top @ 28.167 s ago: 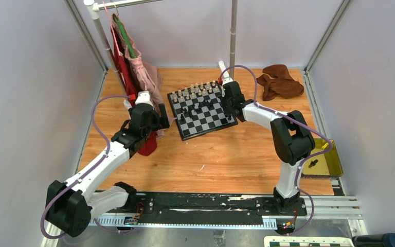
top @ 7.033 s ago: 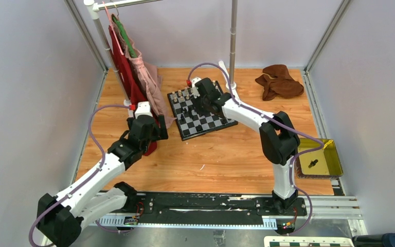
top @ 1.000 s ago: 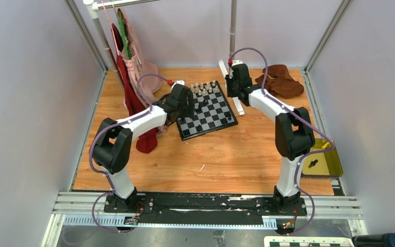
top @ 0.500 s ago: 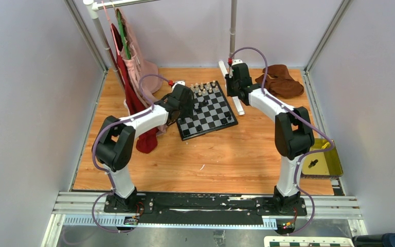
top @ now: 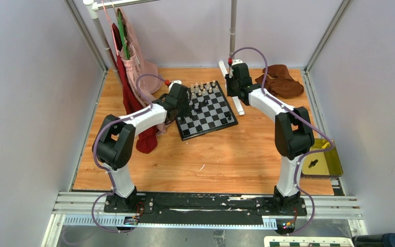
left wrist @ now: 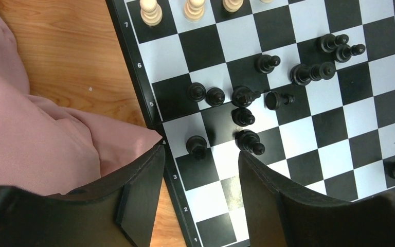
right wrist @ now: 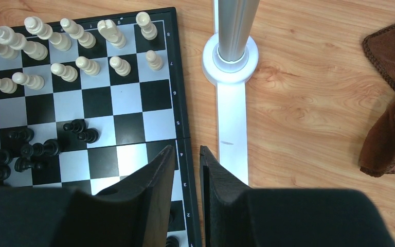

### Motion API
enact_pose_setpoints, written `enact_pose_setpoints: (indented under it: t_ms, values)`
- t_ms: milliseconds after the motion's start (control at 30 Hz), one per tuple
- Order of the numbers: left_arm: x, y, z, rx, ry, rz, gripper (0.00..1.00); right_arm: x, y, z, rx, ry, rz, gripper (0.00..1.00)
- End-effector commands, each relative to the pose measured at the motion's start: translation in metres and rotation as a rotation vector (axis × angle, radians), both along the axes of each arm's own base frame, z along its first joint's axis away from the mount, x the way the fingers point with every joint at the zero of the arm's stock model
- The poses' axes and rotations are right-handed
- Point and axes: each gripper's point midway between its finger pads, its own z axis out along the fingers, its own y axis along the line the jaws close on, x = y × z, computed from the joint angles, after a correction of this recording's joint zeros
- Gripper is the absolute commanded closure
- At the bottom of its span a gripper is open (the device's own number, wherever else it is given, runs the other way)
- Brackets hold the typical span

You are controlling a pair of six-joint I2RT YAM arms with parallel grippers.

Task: Set up the chess pieces on the board
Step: Pick up the chess piece from the chessboard.

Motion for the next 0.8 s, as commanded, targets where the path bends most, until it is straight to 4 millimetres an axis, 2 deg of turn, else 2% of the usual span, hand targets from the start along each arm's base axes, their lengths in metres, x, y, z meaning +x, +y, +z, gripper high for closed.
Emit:
enact_pose_setpoints:
  t_ms: [0, 333, 467, 767]
  values:
    - [0.007, 0.002, -0.004, -0.004, 0.006, 0.020, 0.41, 0.009, -0.005, -0.002, 0.006, -0.002, -0.014, 0.71]
    - [0.010, 0.002, -0.015, 0.001, 0.030, 0.021, 0.45, 0.012, -0.008, -0.007, 0.009, 0.005, -0.026, 0.71]
    - [0.011, 0.001, -0.019, 0.003, 0.039, 0.014, 0.52, 0.013, -0.008, -0.009, 0.013, 0.007, -0.028, 0.71]
    - [0.011, -0.002, -0.022, -0.002, 0.055, 0.007, 0.57, 0.014, -0.009, -0.012, 0.013, 0.013, -0.031, 0.71]
